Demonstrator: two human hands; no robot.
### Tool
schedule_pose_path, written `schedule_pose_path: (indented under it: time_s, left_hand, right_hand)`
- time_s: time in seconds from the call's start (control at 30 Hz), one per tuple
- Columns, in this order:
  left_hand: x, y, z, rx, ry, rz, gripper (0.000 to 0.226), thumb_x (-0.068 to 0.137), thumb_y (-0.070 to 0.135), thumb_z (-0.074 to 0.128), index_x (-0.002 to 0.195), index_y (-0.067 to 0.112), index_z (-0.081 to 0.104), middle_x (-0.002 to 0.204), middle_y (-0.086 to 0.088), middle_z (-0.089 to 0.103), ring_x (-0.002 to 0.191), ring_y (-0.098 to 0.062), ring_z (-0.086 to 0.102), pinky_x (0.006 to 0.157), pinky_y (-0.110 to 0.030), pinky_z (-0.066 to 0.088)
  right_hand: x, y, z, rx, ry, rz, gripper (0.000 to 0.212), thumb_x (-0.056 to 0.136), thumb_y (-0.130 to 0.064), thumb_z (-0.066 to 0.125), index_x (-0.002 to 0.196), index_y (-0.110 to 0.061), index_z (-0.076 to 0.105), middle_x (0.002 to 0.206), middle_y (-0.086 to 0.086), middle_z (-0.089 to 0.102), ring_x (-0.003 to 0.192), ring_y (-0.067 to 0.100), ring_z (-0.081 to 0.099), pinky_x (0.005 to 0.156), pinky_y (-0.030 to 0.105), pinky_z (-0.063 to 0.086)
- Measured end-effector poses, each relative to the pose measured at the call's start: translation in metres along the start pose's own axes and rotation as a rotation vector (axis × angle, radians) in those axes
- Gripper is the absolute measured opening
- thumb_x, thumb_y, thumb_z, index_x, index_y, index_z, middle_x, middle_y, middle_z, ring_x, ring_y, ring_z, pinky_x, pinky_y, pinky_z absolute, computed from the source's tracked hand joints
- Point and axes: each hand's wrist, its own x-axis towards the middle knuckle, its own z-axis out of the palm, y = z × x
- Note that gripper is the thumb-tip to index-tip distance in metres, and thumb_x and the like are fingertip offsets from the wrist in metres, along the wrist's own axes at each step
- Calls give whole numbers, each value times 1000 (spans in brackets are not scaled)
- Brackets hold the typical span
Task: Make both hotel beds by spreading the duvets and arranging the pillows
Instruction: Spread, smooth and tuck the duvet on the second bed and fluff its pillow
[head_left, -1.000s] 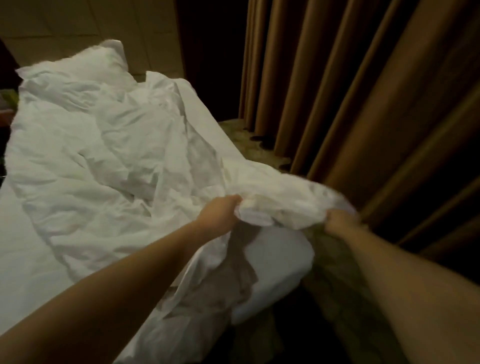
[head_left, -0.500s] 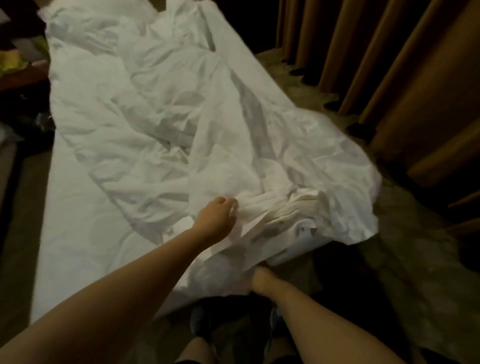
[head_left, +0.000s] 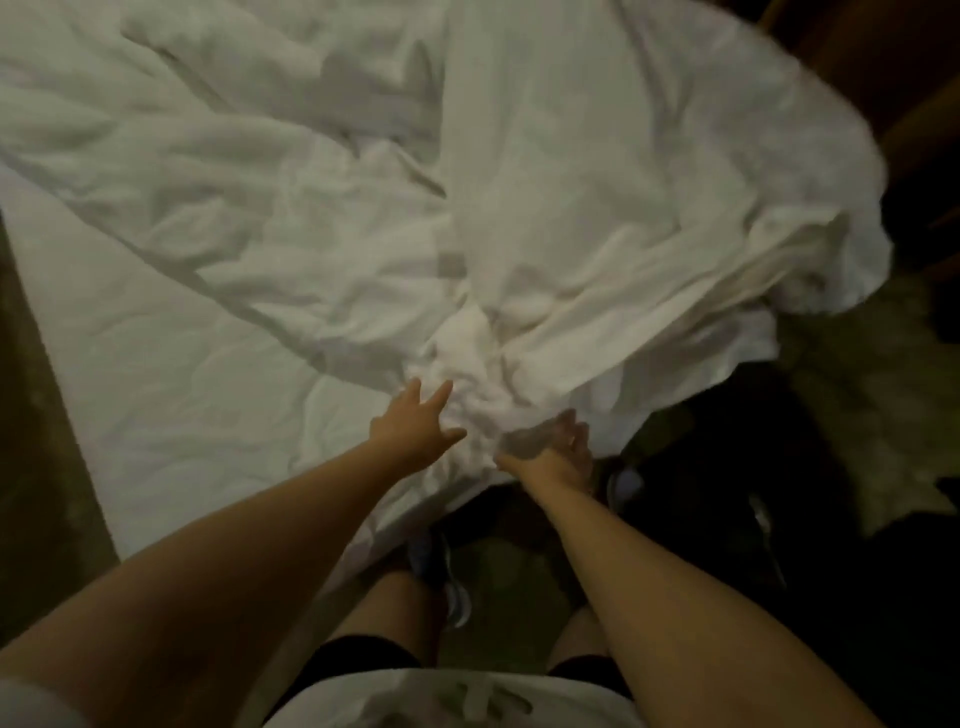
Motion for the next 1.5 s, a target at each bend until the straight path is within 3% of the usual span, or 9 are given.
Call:
schedule_pose_path:
  time_s: [0.17, 0.27, 0.47, 0.6, 0.73, 0.97, 1.07, 1.23, 1.5]
  left_hand:
    - [23, -8, 55, -340, 3, -14, 98, 79, 56, 65, 151, 28, 5, 146, -17, 26, 133, -37, 30, 108, -41, 32]
    - [45, 6, 66, -774, 184, -28, 96, 73, 50, 74, 146, 12, 24, 138, -17, 42, 125, -32, 41, 103, -37, 38]
    - [37, 19, 61, -922, 21, -50, 64, 80, 48, 69, 124, 6, 49, 119, -9, 59, 106, -26, 59, 91, -39, 50]
    - [13, 9, 63, -1251, -246, -305, 100, 52, 71, 73, 129, 12, 48, 121, -10, 61, 102, -28, 62, 85, -46, 53]
    - [-21, 2, 52, -1728, -535, -147, 40, 95, 45, 48, 103, 9, 64, 89, -7, 70, 79, -18, 67, 73, -29, 55]
    - [-83, -58, 21, -1535, -234, -8, 18, 90, 2, 43, 75, 3, 51, 70, -12, 55, 75, -30, 59, 66, -34, 50]
    - [-150, -124, 33, -1539, -238, 23, 27, 84, 5, 52, 107, -5, 57, 103, -24, 62, 93, -35, 60, 84, -42, 52]
    - [-248, -234, 51, -1457, -47, -40, 35, 94, -1, 44, 127, -11, 46, 121, -26, 55, 96, -32, 55, 80, -30, 45]
    - [-336, -385, 22, -1157, 43, 5, 46, 91, 12, 54, 136, 5, 44, 120, -11, 56, 106, -27, 55, 89, -36, 47]
  right_hand:
    - [20, 16, 80, 1077, 14, 249, 112, 60, -56, 83, 150, -25, 24, 147, 1, 39, 127, 31, 47, 105, 46, 41]
    - [39, 4, 89, 1376, -3, 194, 66, 80, -48, 71, 136, -22, 49, 129, 2, 60, 108, 23, 61, 96, 43, 51]
    - [6, -13, 87, 1092, 342, 155, 26, 99, -21, 47, 120, -15, 61, 116, 1, 62, 106, 20, 58, 90, 33, 48]
    - [-43, -22, 90, 1019, 434, 69, 18, 99, -15, 41, 110, -11, 56, 106, 6, 59, 90, 17, 57, 83, 33, 49]
    - [-91, -30, 104, 1023, 445, -115, 8, 96, -11, 45, 96, -15, 52, 86, -2, 55, 87, 19, 56, 82, 37, 48]
    - [-161, -22, 145, 1350, 477, -43, 49, 82, -36, 71, 118, -12, 49, 112, 3, 58, 100, 20, 59, 90, 36, 52]
    - [-198, -21, 171, 1558, 174, -1, 90, 67, -61, 75, 138, -17, 44, 126, 8, 59, 103, 27, 63, 84, 42, 55]
    - [-280, -42, 263, 1493, -234, 122, 44, 96, -38, 51, 124, -4, 52, 105, 16, 66, 87, 31, 62, 87, 39, 43]
    - [-368, -85, 388, 1185, 287, -167, 60, 85, -20, 69, 138, -14, 41, 123, 7, 54, 108, 25, 54, 97, 34, 46]
